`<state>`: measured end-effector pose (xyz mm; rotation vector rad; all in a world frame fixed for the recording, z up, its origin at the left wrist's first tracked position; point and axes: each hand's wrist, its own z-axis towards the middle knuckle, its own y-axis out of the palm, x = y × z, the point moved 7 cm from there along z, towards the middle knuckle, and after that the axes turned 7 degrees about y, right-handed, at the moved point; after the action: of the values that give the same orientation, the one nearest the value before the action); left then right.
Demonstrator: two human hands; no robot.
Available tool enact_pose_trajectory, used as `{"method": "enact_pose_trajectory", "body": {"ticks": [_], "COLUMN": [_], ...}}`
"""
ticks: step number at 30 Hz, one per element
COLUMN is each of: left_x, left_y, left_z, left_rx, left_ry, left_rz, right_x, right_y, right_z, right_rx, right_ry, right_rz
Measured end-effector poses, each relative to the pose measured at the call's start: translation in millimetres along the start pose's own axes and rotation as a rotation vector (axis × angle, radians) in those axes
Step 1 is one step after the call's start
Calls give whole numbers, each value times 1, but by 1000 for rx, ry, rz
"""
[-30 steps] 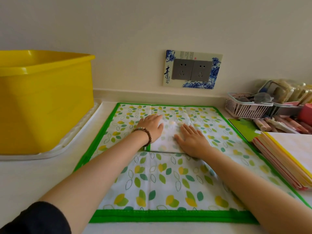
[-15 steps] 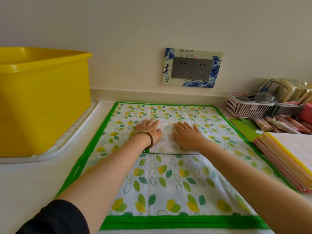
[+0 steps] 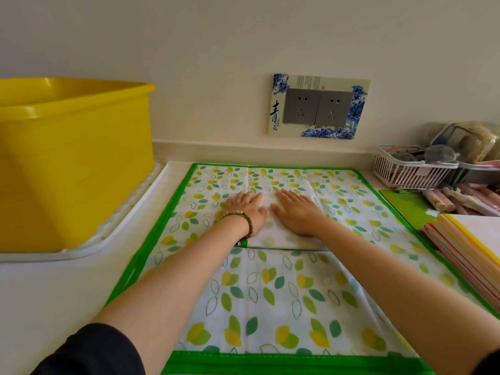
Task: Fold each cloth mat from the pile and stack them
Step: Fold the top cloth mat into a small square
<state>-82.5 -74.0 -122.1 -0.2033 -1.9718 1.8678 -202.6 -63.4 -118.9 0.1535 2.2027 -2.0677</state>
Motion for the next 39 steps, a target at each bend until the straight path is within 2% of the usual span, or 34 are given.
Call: {"method": "enact_pose_trajectory", "body": {"ticks": [10,16,19,22,26,30,33,35,39], "left_x": [0,1,-5,-13,-28,-29,-18,-14,-13], "left_y": [1,-1,-6,-17,-34,-39,-36,-33,-27], "left_z": [-2,-2,-7,-20,-33,-50,-64,-71,-75], "left_rx": [0,-18,76,160,100,3,-116,-168,-167], "left_ry": [1,-4,-18,-76,-165,-286,-315,-332,-396], "left_rz": [-20,-42,-233,-597,-756,-1032,-1202,-1209,-1176], "right_x": [53,59,59,64,82,91,88,84,77], "right_y": [-7,-10,-17,-26,-44,-44,-38,-38,-37], "right_z": [-11,-17,-23,-32,-44,-60,-71,-77,-88], "right_rx": [7,-7,21,36,24,-151,-301,-333,-347], "right_ry": [106,144,174,207,275,386,429,442,477], "right_rz": [65,72,227,514,769,1094,1093,1081,1128]}}
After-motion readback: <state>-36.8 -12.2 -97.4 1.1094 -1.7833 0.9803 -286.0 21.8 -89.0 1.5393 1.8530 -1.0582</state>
